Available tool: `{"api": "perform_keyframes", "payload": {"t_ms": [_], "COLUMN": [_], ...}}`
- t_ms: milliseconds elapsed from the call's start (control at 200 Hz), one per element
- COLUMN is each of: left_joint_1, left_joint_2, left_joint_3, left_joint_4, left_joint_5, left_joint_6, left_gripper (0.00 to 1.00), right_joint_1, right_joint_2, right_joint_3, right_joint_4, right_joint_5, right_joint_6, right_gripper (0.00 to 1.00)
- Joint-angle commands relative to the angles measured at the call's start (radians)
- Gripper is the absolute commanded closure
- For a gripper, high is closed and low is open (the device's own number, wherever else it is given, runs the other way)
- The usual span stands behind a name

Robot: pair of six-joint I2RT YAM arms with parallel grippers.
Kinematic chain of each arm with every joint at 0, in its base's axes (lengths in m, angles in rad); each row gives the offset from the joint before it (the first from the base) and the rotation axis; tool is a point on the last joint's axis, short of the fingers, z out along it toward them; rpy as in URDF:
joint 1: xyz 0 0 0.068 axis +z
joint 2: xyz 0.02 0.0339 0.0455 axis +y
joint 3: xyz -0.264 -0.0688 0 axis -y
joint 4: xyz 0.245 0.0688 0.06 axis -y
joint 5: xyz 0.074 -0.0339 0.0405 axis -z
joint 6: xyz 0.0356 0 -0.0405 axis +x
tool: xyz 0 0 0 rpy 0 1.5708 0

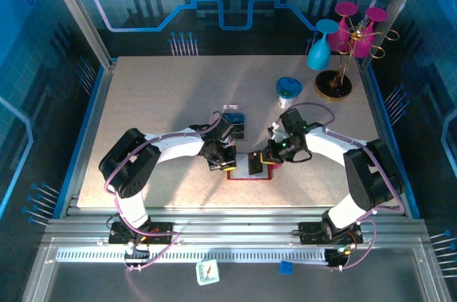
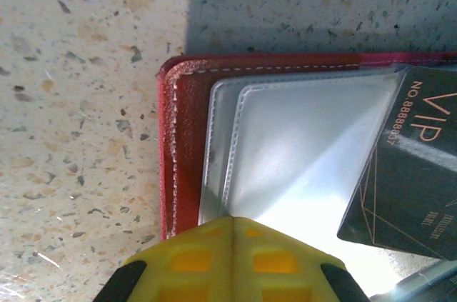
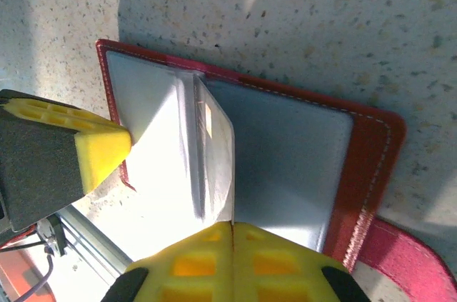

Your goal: Take the credit cards out of the card holder

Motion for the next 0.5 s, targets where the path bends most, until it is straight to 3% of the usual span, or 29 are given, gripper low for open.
{"api": "perform_keyframes", "payload": {"t_ms": [0, 270, 495], "left_joint_1": [-0.009, -0.010, -0.009], "left_joint_2": [0.038, 0.038, 0.041], "left_joint_3": [-0.010, -0.013, -0.012], "left_joint_4": [-0.058, -0.051, -0.048], "left_joint_5": [-0.026, -0.024, -0.021], "left_joint_6": [0.028, 0.027, 0.027], "left_gripper": [1.00, 1.00, 1.00], "right_joint_1": [-0.012, -0.005, 0.017], "right_joint_2": [-0.017, 0.012, 0.036], "right_joint_3": [0.029, -0.002, -0.040], "right_joint_4": [-0.066, 0.029, 0.130], "right_joint_5": [0.027, -0.076, -0.136], "right_joint_6": [-0.031, 0.031, 0.102], "right_gripper": [0.95, 0.95, 0.85]}}
